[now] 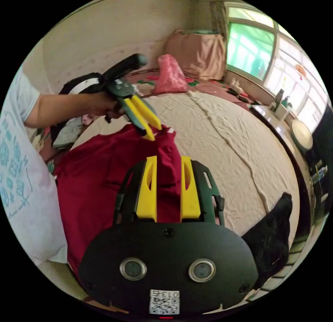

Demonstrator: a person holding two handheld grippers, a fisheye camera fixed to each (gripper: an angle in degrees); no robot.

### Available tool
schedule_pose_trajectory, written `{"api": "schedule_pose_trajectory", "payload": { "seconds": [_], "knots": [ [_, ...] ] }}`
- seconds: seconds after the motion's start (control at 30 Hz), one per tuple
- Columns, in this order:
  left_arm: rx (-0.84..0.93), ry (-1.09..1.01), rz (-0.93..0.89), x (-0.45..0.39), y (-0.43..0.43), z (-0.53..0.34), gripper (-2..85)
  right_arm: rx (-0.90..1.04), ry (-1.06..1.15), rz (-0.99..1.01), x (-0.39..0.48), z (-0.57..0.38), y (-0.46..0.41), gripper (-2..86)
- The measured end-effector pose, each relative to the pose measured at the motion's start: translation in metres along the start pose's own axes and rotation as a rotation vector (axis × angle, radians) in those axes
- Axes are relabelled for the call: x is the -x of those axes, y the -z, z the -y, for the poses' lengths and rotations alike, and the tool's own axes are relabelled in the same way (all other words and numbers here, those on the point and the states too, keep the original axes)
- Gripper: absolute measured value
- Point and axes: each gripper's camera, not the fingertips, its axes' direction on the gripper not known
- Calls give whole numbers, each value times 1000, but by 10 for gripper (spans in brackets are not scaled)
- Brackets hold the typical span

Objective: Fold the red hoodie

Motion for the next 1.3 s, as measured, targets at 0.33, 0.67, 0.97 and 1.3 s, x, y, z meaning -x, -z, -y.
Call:
{"api": "schedule_pose_trajectory", "payload": {
  "seconds": [0.33, 0.67, 0.97, 1.3],
  "knots": [
    [-20, -112, 142, -37, 26, 13, 2, 134, -143, 311, -62, 8, -42, 42],
    [-233, 168, 491, 39, 100, 137, 60, -27, -144, -728, -113, 136, 23, 45],
    [-36, 100, 326, 27, 61, 59, 109, 15, -228, -594, -111, 60, 28, 63],
    [175, 22, 397, -43, -6, -27, 106, 267, 36, -96, 6, -24, -71, 4]
  ]
}}
